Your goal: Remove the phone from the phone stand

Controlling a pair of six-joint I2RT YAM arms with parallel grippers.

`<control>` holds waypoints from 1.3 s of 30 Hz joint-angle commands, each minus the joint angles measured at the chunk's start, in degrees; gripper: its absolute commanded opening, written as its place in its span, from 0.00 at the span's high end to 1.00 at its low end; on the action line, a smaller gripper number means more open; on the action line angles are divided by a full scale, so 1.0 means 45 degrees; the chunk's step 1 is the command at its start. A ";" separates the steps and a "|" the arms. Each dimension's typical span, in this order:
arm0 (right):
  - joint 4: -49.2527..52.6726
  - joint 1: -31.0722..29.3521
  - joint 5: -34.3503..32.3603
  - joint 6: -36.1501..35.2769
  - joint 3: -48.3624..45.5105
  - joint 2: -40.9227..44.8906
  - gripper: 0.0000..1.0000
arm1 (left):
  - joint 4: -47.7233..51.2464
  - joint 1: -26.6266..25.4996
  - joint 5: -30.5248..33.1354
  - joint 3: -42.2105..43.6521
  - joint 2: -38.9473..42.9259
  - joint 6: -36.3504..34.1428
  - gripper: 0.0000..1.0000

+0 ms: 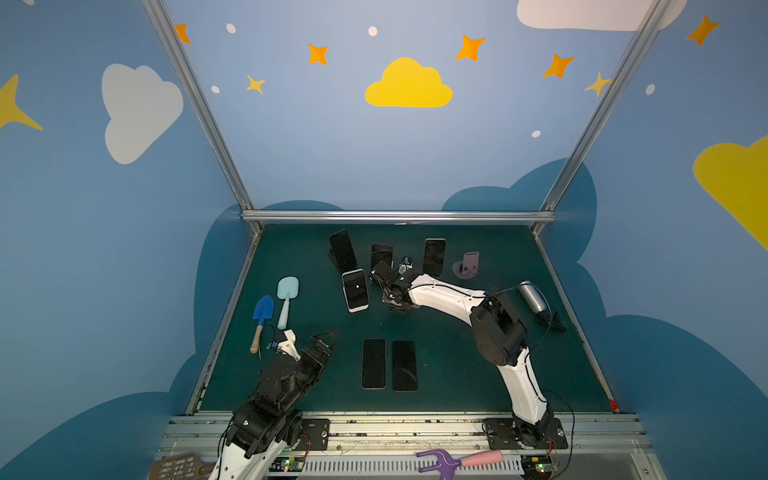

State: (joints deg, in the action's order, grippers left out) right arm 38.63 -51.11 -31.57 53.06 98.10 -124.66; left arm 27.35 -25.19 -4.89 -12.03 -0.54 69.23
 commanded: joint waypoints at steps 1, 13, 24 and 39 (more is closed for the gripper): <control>-0.0298 -0.0099 -0.0158 -0.0761 -0.0363 0.0940 0.31 | 0.0412 -0.0035 -0.0043 -0.0438 0.0187 -0.0249 0.00; -0.1185 -0.0442 -0.1301 -0.2718 -0.1424 0.2462 0.35 | 0.0540 -0.0031 0.0108 -0.0605 0.0178 -0.0424 0.00; -0.1275 0.0613 -0.1238 -0.3192 -0.4778 0.5463 0.36 | -0.0844 -0.0044 0.0235 0.0135 0.0178 -0.0095 0.00; -0.2978 0.5365 -0.0396 -0.5918 -0.7803 0.8773 0.38 | -0.1181 -0.0018 0.0304 0.0386 0.0158 -0.0040 0.00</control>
State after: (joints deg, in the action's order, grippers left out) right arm 30.09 -28.60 -31.97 30.70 62.83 -87.81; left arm 23.22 -25.19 -4.19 -10.59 -0.54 69.28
